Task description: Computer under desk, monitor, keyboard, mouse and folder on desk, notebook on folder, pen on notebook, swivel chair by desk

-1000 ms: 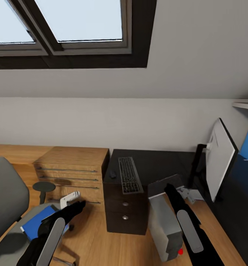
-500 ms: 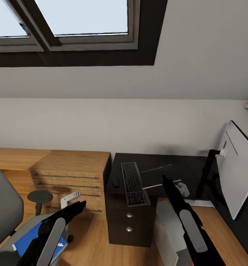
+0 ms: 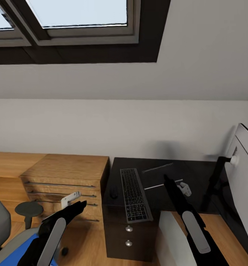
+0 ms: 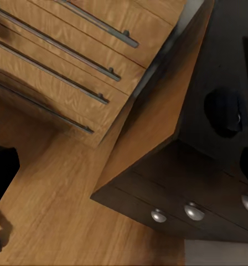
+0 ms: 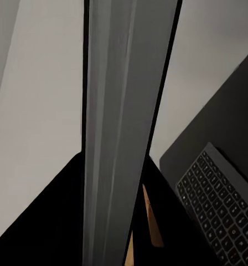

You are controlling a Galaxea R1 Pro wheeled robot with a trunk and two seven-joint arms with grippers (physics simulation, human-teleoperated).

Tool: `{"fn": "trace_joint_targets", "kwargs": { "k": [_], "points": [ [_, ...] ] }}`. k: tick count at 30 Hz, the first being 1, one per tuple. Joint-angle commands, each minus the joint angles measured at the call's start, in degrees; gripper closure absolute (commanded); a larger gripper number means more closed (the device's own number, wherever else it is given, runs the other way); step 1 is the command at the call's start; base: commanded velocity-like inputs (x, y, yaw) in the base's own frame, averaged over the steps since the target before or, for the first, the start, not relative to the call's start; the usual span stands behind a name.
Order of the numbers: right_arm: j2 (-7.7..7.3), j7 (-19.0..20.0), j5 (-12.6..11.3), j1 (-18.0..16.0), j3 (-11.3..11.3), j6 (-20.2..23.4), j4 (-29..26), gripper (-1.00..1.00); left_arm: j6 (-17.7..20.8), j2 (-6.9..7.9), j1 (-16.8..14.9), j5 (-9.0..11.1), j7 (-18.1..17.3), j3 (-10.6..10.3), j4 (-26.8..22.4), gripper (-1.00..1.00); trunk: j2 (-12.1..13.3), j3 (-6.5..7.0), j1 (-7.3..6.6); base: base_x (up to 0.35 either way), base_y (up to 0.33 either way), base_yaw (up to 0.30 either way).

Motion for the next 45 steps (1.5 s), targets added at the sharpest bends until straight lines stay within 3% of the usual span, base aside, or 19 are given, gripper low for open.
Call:
{"fn": "trace_joint_targets", "kwargs": {
  "k": [1, 4, 9, 17, 22, 35, 40, 42, 44, 45],
  "points": [
    [0.04, 0.3, -0.6, 0.0, -0.2, 0.4, 0.2, 1.0, 0.1, 0.02, 0.0, 0.6, 0.5, -0.1, -0.1, -1.0, -0.1, -0.07, 0.02, 0.11, -0.032, 0.0],
    [-0.87, 0.3, -0.5, 0.0, -0.2, 0.3, 1.0, 1.0, 0.4, 0.04, 0.0, 0.7, 0.5, -0.1, -1.6, -1.0, -0.1, -0.07, 0.02, 0.048, -0.014, 0.0],
    [-0.97, 0.0, -0.5, 0.2, -0.1, 0.1, 1.2, 1.0, 0.5, 0.02, 0.0, 0.9, 0.6, -0.1, -3.4, -1.0, -0.1, -0.07, 0.02, 0.008, -0.002, 0.0],
    [-0.71, -4.0, -0.9, 0.3, -1.0, -1.4, 2.0, 1.0, 0.5, 0.1, 0.0, 1.0, 0.6, 0.0, -4.1, -1.0, -3.3, -1.51, 1.78, 0.001, 0.0, 0.0],
    [-0.67, -5.5, -1.0, 0.4, -1.1, -5.8, 4.2, 1.0, 0.5, 0.1, 0.0, 0.9, 0.7, 0.0, -4.0, -1.0, -5.3, -2.41, 2.87, 0.0, 0.0, 0.0],
    [-0.66, -6.2, -1.7, 0.4, -1.5, -7.5, 5.2, 1.0, 0.5, 0.11, 0.0, 0.8, 0.8, 0.0, -4.0, -1.0, -10.5, -4.74, 5.73, 0.0, 0.0, 0.0],
    [-0.75, -6.3, -5.8, 0.4, -2.6, -7.5, 5.3, 1.0, 0.5, 0.12, 0.0, 0.8, 0.8, 0.0, -4.0, -1.0, -12.5, -5.64, 6.83, 0.0, 0.0, 0.0],
    [-0.88, -6.3, -8.6, 0.4, -2.9, -7.4, 5.3, 1.0, 0.5, 0.11, 0.0, 0.9, 0.8, 0.0, -4.0, -1.0, -13.3, -6.0, 7.27, 0.0, 0.0, 0.0],
    [-1.05, -6.4, -13.6, 0.4, -3.1, -7.2, 5.3, 1.0, 0.5, 0.11, 0.0, 0.9, 0.8, 0.0, -4.0, -1.0, -14.1, -6.36, 7.71, 0.0, 0.0, 0.0],
    [-1.07, -6.4, -14.7, 0.4, -3.1, -7.2, 5.3, 1.0, 0.5, 0.07, 0.0, 0.9, 0.8, 0.0, -4.0, -1.0, -14.5, -6.54, 7.93, 0.0, 0.0, 0.0]
  ]
}}
